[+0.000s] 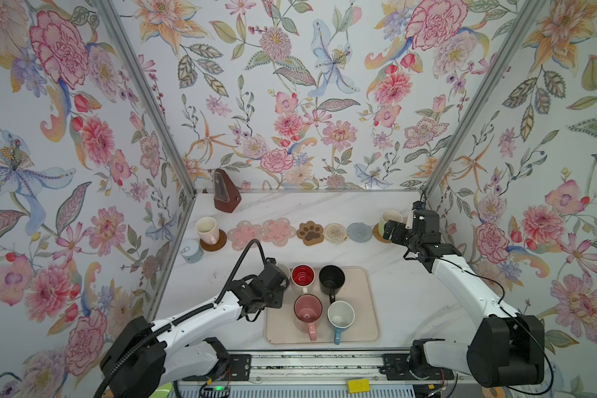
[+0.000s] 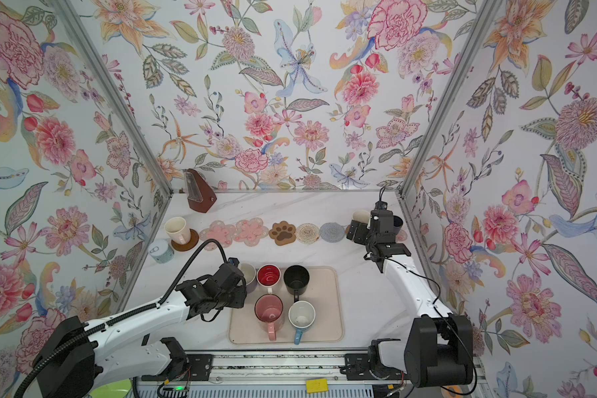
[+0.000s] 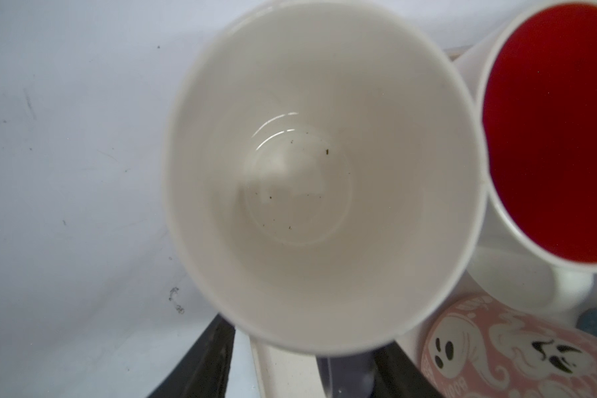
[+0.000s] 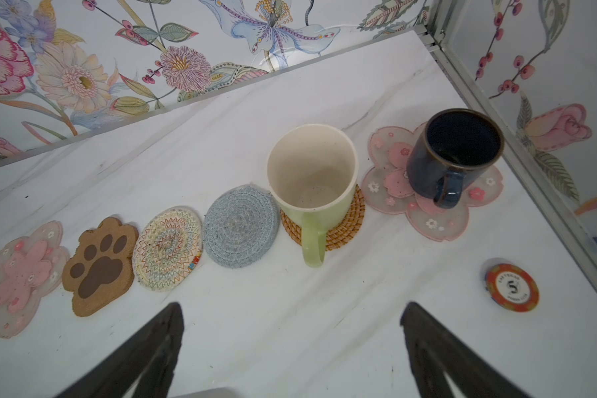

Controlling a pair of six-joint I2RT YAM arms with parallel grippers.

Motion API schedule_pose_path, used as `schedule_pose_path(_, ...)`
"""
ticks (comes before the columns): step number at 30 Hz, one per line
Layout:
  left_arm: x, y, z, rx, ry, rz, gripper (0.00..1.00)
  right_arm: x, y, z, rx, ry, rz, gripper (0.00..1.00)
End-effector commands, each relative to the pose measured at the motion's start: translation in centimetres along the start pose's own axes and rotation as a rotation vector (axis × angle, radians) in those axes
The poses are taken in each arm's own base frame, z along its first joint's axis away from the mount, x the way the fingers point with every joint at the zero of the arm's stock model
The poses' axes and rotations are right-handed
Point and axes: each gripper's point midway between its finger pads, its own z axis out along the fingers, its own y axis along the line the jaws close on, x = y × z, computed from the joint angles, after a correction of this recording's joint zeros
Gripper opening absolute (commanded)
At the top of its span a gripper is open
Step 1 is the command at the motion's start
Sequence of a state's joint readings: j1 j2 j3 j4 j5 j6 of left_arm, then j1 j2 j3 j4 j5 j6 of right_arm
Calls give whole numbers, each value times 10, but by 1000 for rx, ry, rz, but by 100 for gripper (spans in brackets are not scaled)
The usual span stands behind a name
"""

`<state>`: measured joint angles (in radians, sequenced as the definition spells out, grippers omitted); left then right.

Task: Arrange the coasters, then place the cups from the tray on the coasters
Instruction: 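Grasp the lavender mug on the tray with the left gripper, then lift the lavender mug and carry it toward the pink flower coasters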

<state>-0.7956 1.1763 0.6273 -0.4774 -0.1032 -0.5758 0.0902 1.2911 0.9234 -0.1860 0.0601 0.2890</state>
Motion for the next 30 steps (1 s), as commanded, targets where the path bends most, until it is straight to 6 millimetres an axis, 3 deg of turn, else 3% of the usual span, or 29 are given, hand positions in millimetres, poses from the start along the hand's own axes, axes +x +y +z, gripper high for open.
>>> schedule_pose_path(1, -8, 0, 0, -33, -21, -10, 53, -7, 3, -1, -5, -20, 8, 99)
schedule_pose_path(16, -15, -1, 3, -50, -33, -4, 27, -8, 2, -5, -3, -24, 4, 99)
schedule_pose_path(25, -19, 2, -2, -58, -54, -25, 0, -6, 3, -3, -7, -17, 5, 99)
schedule_pose_path(30, -27, 4, -11, -62, -97, -33, 0, -7, 3, -3, -8, -19, 6, 99)
